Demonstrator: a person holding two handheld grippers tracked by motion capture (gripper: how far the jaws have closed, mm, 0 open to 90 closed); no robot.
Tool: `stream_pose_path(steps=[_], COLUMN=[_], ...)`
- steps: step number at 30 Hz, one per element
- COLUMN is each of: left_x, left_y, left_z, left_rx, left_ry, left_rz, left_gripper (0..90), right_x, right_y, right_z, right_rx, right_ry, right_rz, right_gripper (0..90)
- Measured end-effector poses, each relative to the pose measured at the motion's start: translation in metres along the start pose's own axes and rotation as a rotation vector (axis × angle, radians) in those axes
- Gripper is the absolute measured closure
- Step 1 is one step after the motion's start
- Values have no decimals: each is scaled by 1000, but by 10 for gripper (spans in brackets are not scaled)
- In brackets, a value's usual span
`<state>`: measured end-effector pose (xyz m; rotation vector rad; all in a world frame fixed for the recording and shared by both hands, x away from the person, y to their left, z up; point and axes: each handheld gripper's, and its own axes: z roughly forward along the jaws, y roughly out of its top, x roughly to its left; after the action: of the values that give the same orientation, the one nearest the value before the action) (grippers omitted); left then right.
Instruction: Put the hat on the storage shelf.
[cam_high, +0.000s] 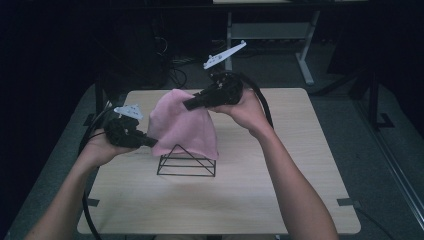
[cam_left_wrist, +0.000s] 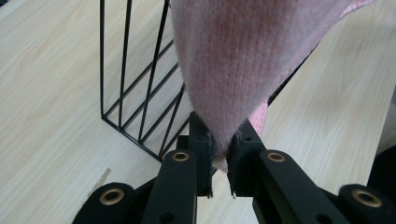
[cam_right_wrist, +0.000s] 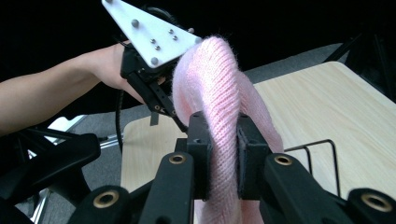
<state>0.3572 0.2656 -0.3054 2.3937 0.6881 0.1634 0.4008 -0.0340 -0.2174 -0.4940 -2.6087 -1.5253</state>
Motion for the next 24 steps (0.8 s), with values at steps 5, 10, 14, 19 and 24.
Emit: stream_pose_path(steps=[5, 10, 14, 19, 24], left_x=[1, 1, 1, 0, -1], left_y=[-7, -11, -15, -17, -21], left_z=[5, 11, 14, 21, 28], left_rx=[11, 27, 40, 69, 75], left_ry=[1, 9, 14, 28, 24], left_rz=[-10, -14, -9, -4, -8], left_gripper=[820, 820, 820, 823, 822], right_x=[3, 2, 1, 0, -1], right_y=[-3, -10, -15, -23, -32], right_z=[7, 14, 17, 21, 24], right_rx=[10, 23, 31, 45, 47], right_ry=[15, 31, 41, 53, 62], right_rz=[-4, 9, 14, 25, 28], right_gripper=[776, 768, 761, 750, 745])
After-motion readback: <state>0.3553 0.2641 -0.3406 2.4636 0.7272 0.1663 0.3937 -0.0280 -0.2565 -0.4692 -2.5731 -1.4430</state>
